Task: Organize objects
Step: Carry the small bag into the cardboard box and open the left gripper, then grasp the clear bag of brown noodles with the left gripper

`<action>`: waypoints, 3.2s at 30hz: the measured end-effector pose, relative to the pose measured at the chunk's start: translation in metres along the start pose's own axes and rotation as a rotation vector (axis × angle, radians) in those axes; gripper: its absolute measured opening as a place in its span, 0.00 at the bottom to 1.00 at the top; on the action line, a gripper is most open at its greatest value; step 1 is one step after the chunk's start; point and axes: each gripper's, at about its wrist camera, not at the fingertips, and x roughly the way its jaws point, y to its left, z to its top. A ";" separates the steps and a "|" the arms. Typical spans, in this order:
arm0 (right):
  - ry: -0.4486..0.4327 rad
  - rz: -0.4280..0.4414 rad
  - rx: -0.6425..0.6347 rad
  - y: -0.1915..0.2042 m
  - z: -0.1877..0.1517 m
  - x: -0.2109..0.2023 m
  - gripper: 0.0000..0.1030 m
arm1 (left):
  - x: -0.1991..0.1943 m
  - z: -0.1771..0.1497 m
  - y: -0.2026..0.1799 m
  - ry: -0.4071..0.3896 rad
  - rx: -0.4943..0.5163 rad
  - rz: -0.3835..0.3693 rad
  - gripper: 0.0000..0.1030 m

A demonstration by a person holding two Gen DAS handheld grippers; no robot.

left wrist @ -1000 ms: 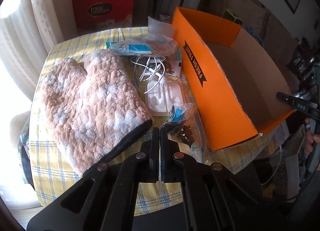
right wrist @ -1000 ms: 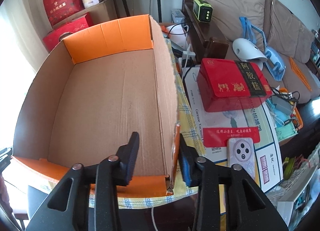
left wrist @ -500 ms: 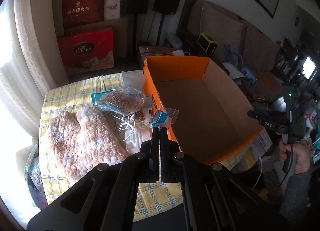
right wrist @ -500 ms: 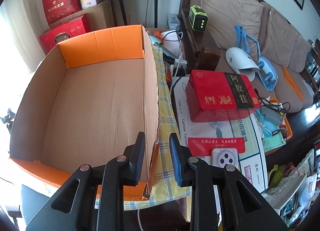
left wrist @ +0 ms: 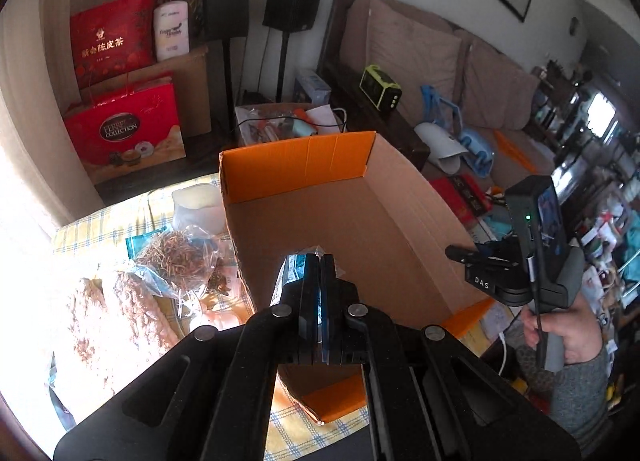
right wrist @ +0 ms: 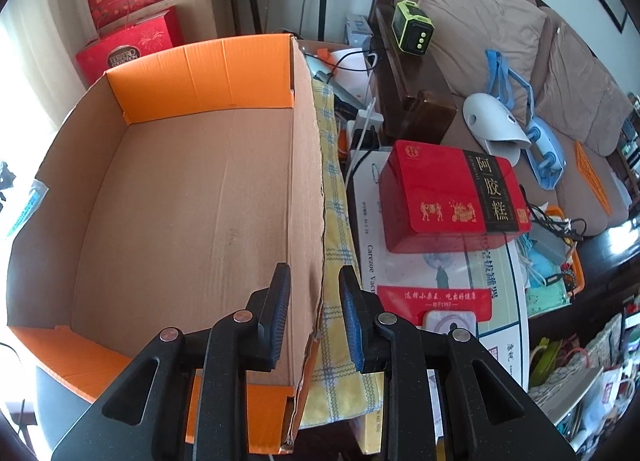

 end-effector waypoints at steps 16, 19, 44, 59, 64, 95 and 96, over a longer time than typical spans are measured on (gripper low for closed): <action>0.001 -0.025 -0.044 0.010 0.003 0.000 0.12 | 0.034 0.002 -0.007 0.062 -0.056 -0.007 0.36; -0.002 -0.027 -0.046 0.011 0.002 -0.002 0.12 | 0.030 -0.002 0.002 0.056 -0.072 0.006 0.42; -0.006 -0.019 -0.040 0.014 0.000 -0.005 0.20 | 0.015 -0.028 0.118 0.032 -0.214 0.239 0.82; -0.002 -0.025 -0.042 0.016 0.000 -0.005 0.22 | 0.065 -0.025 0.165 0.147 -0.378 0.138 0.63; 0.000 -0.023 -0.041 0.015 0.000 -0.004 0.22 | 0.083 -0.026 0.168 0.200 -0.420 0.094 0.35; -0.005 -0.011 -0.030 0.014 -0.003 -0.004 0.25 | -0.016 -0.006 0.117 -0.045 -0.330 -0.050 0.02; -0.007 -0.010 -0.028 0.013 -0.003 -0.005 0.25 | -0.021 -0.005 0.111 -0.051 -0.319 -0.064 0.02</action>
